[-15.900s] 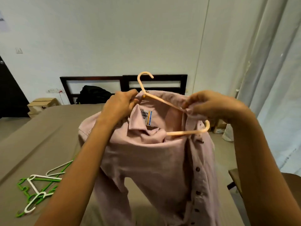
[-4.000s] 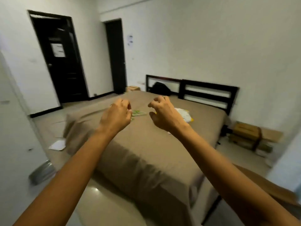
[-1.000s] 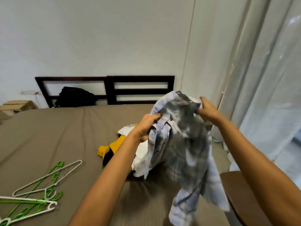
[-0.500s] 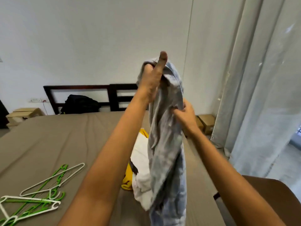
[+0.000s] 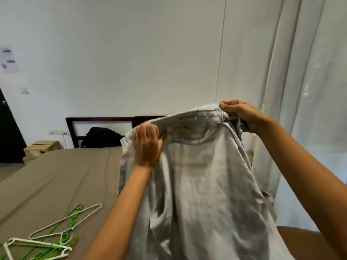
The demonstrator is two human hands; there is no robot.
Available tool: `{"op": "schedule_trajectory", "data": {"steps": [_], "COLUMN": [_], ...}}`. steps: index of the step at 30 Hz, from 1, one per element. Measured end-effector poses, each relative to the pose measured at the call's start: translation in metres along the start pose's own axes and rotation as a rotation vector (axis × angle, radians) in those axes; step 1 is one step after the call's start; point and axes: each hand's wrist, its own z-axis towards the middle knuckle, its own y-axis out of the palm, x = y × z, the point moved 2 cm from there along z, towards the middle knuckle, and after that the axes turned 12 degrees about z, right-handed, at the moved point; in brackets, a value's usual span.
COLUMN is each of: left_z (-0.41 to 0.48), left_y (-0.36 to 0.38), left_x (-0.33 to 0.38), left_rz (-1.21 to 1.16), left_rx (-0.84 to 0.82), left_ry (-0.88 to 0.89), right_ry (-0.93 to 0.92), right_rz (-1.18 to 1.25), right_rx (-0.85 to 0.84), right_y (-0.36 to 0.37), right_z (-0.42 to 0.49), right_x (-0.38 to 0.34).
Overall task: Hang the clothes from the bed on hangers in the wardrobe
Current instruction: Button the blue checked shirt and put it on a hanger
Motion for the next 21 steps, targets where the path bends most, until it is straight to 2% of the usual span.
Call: {"op": "schedule_trajectory", "data": {"steps": [2,3,6,8,11,13,15,17,19,21], "left_z": [-0.008,-0.010,-0.017,-0.018,-0.017,-0.012,-0.010,-0.014,-0.030,-0.054], "left_y": [-0.005,-0.004,0.002,-0.003,-0.009,-0.013,-0.016,-0.022,-0.028,-0.034], "left_x": [0.004,0.005,0.008,0.006,-0.004,-0.009,-0.015,-0.026,-0.039,-0.046], "left_rz": [-0.063,-0.128,-0.445,-0.354,-0.233,-0.176,-0.013,0.150,0.194,0.092], "left_rx": [0.053,-0.006,-0.407,-0.492,-0.586,-0.779,-0.995,-1.125,-1.147,-1.105], "left_ry": [0.145,0.215,0.217,0.288,0.361,0.361,0.348,0.330,0.274,0.174], "right_ry": [0.083,0.117,0.189,0.158,0.009,0.034,0.049,0.023,-0.097,-0.249], "right_rz": [0.022,0.025,-0.024,-0.219,-0.541,-0.583,-0.635,-0.814,-1.177,-1.419], "right_rx": [-0.054,-0.099,-0.201,-0.189,-0.224,-0.297,-0.342,-0.337,-0.316,-0.248], "right_y": [0.000,-0.001,-0.004,-0.009,-0.016,-0.017,-0.021,-0.026,-0.028,-0.021], "right_z": [-0.004,-0.006,-0.012,-0.016,-0.024,-0.034,-0.041,-0.042,-0.042,-0.049], "right_x": [-0.005,-0.005,0.001,0.007,0.022,0.038,0.052,0.065,0.083,0.106]}}
